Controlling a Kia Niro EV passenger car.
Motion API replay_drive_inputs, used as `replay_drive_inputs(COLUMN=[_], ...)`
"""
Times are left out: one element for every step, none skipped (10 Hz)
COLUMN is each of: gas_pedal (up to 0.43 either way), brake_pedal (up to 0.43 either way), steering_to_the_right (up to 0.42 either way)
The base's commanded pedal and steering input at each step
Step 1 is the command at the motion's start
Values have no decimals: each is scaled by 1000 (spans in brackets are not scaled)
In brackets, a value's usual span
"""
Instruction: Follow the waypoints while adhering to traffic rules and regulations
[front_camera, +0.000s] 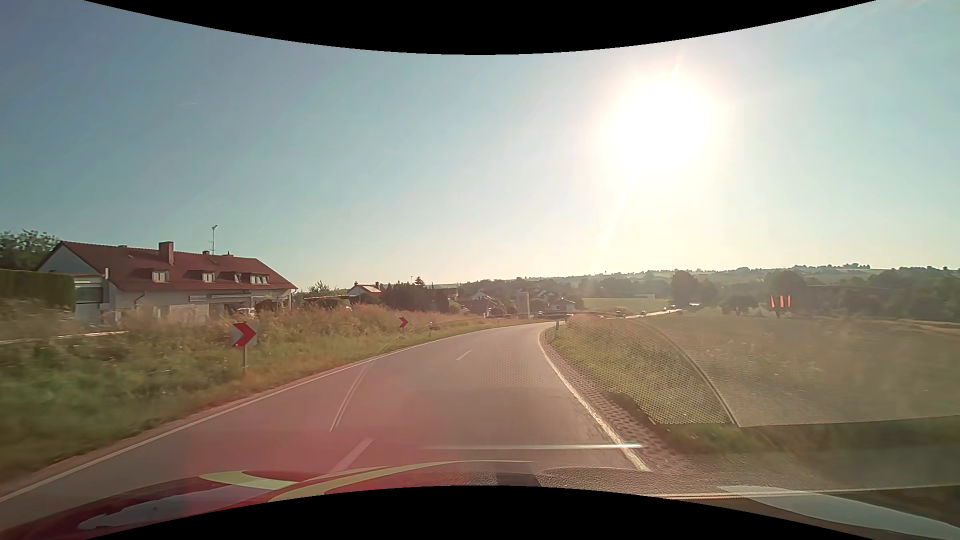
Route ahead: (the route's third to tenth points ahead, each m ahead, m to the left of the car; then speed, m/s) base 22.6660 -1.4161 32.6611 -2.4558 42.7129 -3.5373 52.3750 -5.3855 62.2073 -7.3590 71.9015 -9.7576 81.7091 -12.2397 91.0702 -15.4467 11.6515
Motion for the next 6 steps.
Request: replay_drive_inputs(gas_pedal=[47, 67, 79, 79, 87, 87], brake_pedal=[0, 0, 0, 0, 0, 0], steering_to_the_right=[24, 25, 25, 23, 22, 21])
